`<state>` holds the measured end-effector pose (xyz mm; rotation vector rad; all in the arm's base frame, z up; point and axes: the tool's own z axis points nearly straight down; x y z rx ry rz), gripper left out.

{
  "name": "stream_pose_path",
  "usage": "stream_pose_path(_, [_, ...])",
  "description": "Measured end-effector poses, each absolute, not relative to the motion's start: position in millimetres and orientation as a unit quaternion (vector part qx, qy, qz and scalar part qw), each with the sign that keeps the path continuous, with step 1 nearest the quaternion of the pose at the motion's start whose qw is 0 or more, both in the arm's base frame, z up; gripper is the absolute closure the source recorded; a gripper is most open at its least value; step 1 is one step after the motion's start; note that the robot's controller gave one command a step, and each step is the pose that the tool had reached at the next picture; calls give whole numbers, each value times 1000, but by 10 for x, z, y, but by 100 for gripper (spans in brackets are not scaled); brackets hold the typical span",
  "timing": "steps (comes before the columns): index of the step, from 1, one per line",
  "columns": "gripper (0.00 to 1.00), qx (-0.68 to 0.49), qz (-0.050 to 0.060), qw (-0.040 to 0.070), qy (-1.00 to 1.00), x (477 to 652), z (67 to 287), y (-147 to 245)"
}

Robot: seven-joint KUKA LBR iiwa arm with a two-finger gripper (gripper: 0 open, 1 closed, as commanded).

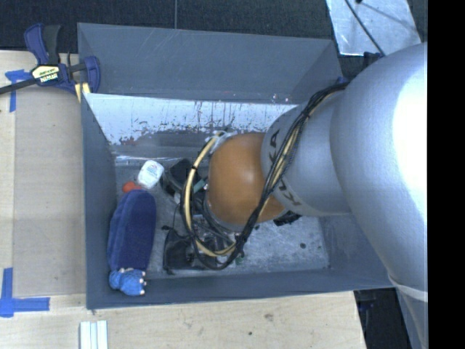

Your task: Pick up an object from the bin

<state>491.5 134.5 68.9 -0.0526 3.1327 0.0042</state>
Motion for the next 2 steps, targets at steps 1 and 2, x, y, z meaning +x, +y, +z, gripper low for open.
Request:
stream_pose_path(1, [100,-15,1,5,1000,4940,1895,1343])
stream_pose_path(2, [100,-14,1,2,1000,4952,1904,1341])
